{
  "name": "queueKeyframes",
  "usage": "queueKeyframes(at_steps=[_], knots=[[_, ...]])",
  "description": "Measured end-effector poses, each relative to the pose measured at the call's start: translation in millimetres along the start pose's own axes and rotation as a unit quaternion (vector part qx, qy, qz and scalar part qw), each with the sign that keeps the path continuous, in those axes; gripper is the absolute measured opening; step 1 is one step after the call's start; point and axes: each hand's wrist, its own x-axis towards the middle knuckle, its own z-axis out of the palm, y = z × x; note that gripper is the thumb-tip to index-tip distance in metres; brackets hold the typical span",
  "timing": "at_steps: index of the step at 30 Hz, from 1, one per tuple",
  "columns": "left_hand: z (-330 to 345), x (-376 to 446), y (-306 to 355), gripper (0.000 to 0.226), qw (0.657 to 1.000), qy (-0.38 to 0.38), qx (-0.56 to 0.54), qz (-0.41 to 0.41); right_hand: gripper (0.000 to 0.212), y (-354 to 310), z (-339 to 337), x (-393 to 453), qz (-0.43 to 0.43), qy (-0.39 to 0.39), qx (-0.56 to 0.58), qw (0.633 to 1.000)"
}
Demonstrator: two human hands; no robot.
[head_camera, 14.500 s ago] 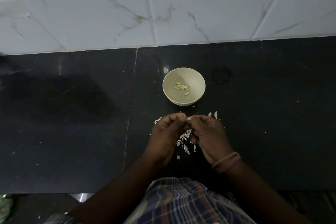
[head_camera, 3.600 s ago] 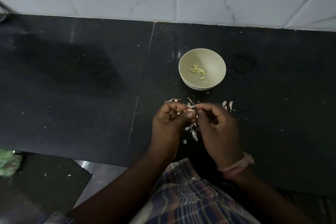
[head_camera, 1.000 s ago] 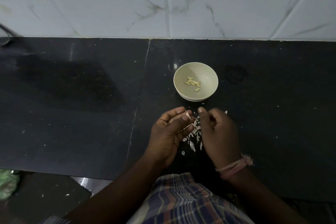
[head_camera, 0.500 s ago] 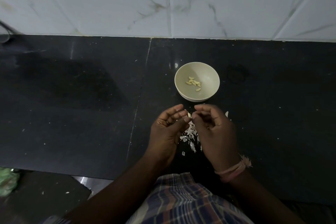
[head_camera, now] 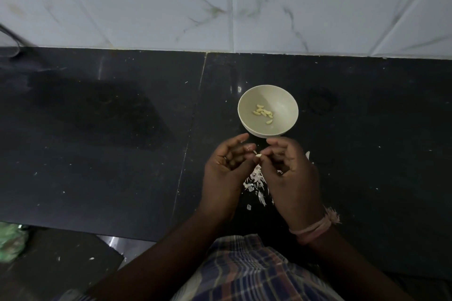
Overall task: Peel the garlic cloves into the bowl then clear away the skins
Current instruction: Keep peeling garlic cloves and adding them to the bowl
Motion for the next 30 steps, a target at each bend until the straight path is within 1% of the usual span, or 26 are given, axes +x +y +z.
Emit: queueKeyframes(at_steps=[4,7,12,17,20,23,26,30], knots=[[3,-3,4,0.047,1.0,0.007,-0.019,0.008,0.038,-4,2,-2,0.025,0.02,0.056,0.998],[5,-7,9,0.049,0.999,0.016,-0.008,0.031,0.039,-8,3,-3,0.017,0.029,0.064,0.997],[12,-12,12,0.052,0.997,0.018,0.017,0.069,0.039,-9,5,-5,-0.013,0.05,0.022,0.998],[12,-15,13,0.051,0.996,0.018,0.021,0.08,0.041,-8,6,-4,-0.026,0.06,-0.02,0.998],[11,-15,13,0.046,0.996,0.017,0.016,0.082,0.039,-12,5,-5,-0.024,0.059,-0.029,0.998],[10,-14,14,0.044,0.995,0.009,0.026,0.091,0.035,-14,5,-5,-0.011,0.058,-0.019,0.998],[11,-13,14,0.044,0.994,0.001,0.029,0.102,0.036,-16,5,-5,0.006,0.064,-0.006,0.998],[13,-14,14,0.044,0.996,0.006,0.012,0.092,0.044,-17,5,-4,0.041,0.068,0.032,0.996]])
